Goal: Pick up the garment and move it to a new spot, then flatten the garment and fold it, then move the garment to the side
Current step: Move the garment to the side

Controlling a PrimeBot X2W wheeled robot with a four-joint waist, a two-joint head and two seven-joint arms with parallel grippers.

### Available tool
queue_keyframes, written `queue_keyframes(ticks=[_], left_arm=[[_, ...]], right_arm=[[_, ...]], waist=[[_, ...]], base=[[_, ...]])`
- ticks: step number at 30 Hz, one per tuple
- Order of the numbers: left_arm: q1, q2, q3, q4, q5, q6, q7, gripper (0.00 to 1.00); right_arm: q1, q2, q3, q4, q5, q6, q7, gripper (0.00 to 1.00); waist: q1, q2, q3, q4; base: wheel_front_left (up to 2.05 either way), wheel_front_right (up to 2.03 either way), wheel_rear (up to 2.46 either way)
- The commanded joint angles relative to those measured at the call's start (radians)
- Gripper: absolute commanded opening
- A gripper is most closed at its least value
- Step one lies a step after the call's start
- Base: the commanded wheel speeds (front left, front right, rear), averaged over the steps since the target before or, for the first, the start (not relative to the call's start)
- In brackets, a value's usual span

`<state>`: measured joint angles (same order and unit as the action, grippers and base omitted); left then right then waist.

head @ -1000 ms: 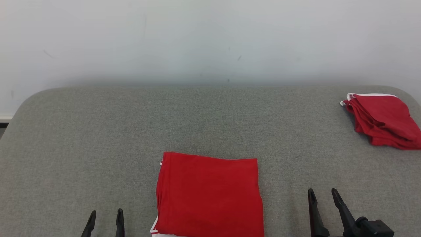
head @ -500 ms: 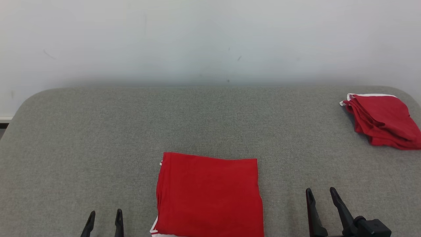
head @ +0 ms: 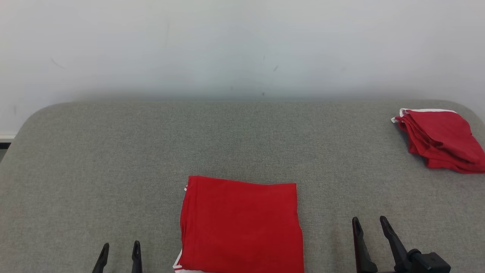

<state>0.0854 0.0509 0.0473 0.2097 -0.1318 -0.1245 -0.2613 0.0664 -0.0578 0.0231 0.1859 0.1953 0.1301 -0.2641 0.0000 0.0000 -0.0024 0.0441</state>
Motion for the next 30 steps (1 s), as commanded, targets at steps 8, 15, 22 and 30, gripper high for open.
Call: queue_keyframes(ticks=[8, 15, 22, 30], left_arm=[[0.002, -0.001, 0.006, -0.001, -0.003, -0.004, -0.004, 1.00], [0.004, -0.001, 0.006, -0.001, 0.000, -0.004, -0.004, 1.00], [0.003, -0.001, -0.001, 0.004, -0.002, -0.005, -0.004, 1.00], [-0.006, -0.001, -0.013, 0.012, 0.001, -0.006, -0.004, 1.00]], right_arm=[[0.000, -0.001, 0.002, 0.003, -0.004, 0.000, -0.001, 1.00], [0.004, 0.000, 0.000, 0.006, -0.005, 0.000, -0.001, 1.00], [-0.010, -0.006, 0.020, 0.029, -0.002, 0.000, -0.001, 1.00], [-0.101, -0.037, 0.090, 0.169, 0.022, 0.000, -0.001, 1.00]], waist=[[0.0000, 0.0000, 0.000, -0.001], [0.0000, 0.0000, 0.000, -0.001], [0.0000, 0.0000, -0.003, 0.011], [0.0000, 0.0000, -0.010, 0.049]], base=[[0.00, 0.00, 0.00], [0.00, 0.00, 0.00], [0.00, 0.00, 0.00], [0.00, 0.00, 0.00]])
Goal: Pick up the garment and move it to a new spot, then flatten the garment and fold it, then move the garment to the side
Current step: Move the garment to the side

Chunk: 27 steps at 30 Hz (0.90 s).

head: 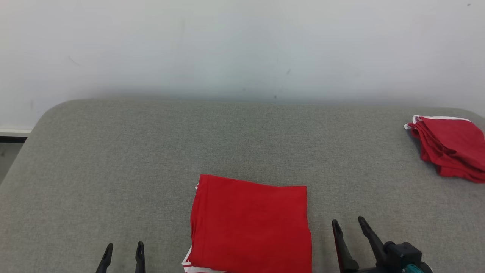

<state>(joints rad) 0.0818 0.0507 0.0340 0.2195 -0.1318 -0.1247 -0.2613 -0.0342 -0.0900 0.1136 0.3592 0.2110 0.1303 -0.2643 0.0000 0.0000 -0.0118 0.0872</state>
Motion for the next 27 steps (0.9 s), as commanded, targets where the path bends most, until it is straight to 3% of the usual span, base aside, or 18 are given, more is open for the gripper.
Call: queue_keyframes(ticks=[1, 15, 26, 27], left_arm=[[-0.004, -0.001, -0.001, 0.003, 0.002, -0.006, -0.004, 1.00], [-0.006, -0.001, -0.020, 0.009, -0.002, -0.005, -0.004, 1.00], [-0.015, -0.001, -0.029, 0.014, -0.003, -0.006, -0.004, 1.00], [-0.016, -0.001, -0.027, 0.013, -0.005, -0.006, -0.004, 1.00]], right_arm=[[-0.017, -0.007, 0.011, 0.023, 0.008, 0.000, -0.001, 1.00], [-0.232, 0.011, 0.130, 0.434, 0.077, 0.000, -0.001, 1.00], [-0.320, 0.034, 0.196, 0.647, 0.159, 0.000, 0.015, 1.00], [-0.324, 0.037, 0.209, 0.658, 0.179, 0.000, 0.015, 0.55]], waist=[[0.0000, 0.0000, -0.001, 0.010], [0.0000, 0.0000, 0.010, 0.077], [0.0000, 0.0000, 0.014, 0.098], [0.0000, 0.0000, 0.014, 0.100]], base=[[0.00, 0.00, 0.00], [0.00, 0.00, 0.00], [0.00, 0.00, 0.00], [0.00, 0.00, 0.00]])
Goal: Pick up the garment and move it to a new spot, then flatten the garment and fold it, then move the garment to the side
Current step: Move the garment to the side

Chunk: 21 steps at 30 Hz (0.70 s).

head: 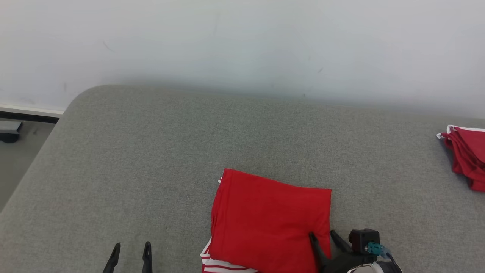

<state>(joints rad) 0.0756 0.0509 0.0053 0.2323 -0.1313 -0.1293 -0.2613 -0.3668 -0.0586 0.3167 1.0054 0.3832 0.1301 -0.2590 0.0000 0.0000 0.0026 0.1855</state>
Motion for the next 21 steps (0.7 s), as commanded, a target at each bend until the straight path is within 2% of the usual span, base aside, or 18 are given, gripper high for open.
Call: queue_keyframes(ticks=[1, 6, 14, 21], left_arm=[[-0.011, -0.001, 0.002, 0.000, -0.006, -0.001, -0.004, 1.00], [-0.006, -0.001, 0.011, -0.004, -0.013, -0.001, -0.004, 1.00], [-0.016, -0.001, 0.018, -0.013, -0.020, 0.001, -0.004, 1.00], [-0.042, -0.001, 0.010, -0.019, -0.028, 0.002, -0.004, 1.00]], right_arm=[[0.005, 0.008, 0.020, 0.019, 0.027, 0.000, 0.009, 0.00], [-0.028, 0.003, 0.067, 0.041, 0.084, 0.000, 0.002, 0.00], [-0.110, -0.096, 0.066, 0.012, 0.086, 0.000, -0.008, 0.00], [-0.226, -0.219, 0.129, -0.020, 0.048, 0.000, -0.008, 0.00]], waist=[[0.0000, 0.0000, -0.001, 0.003], [0.0000, 0.0000, 0.001, -0.001], [0.0000, 0.0000, 0.023, -0.037], [0.0000, 0.0000, 0.069, -0.088]], base=[[0.00, 0.00, 0.00], [0.00, 0.00, 0.00], [0.00, 0.00, 0.00], [0.00, 0.00, 0.00]])
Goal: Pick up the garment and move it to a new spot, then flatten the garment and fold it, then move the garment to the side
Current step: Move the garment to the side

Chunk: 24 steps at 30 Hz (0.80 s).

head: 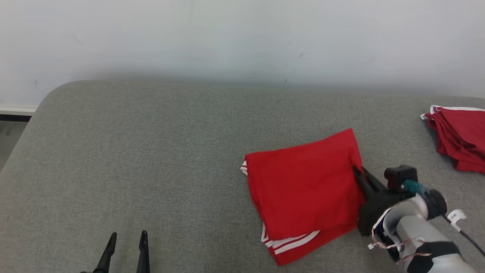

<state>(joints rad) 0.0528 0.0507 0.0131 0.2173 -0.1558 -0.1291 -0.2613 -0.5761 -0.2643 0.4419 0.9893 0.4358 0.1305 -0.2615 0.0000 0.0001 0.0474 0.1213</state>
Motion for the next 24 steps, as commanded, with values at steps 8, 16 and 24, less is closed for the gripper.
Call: queue_keyframes(ticks=[8, 16, 24], left_arm=[[-0.082, -0.001, -0.022, -0.019, -0.008, 0.000, -0.003, 1.00], [-0.147, -0.001, -0.036, -0.051, 0.013, -0.001, -0.003, 1.00], [-0.201, 0.006, -0.056, -0.097, 0.031, -0.001, -0.003, 1.00]], right_arm=[[-0.194, -0.183, 0.110, -0.035, -0.017, 0.000, 0.026, 0.00], [-0.332, -0.332, 0.216, -0.066, -0.005, 0.000, 0.091, 0.00], [-0.470, -0.481, 0.294, -0.085, 0.011, 0.000, 0.155, 0.00]], waist=[[0.0000, -0.0001, 0.116, -0.063], [0.0000, -0.0001, 0.201, -0.082], [0.0000, -0.0001, 0.273, -0.100]], base=[[0.00, 0.00, 0.00], [0.00, 0.00, 0.00], [0.00, 0.00, 0.00]])
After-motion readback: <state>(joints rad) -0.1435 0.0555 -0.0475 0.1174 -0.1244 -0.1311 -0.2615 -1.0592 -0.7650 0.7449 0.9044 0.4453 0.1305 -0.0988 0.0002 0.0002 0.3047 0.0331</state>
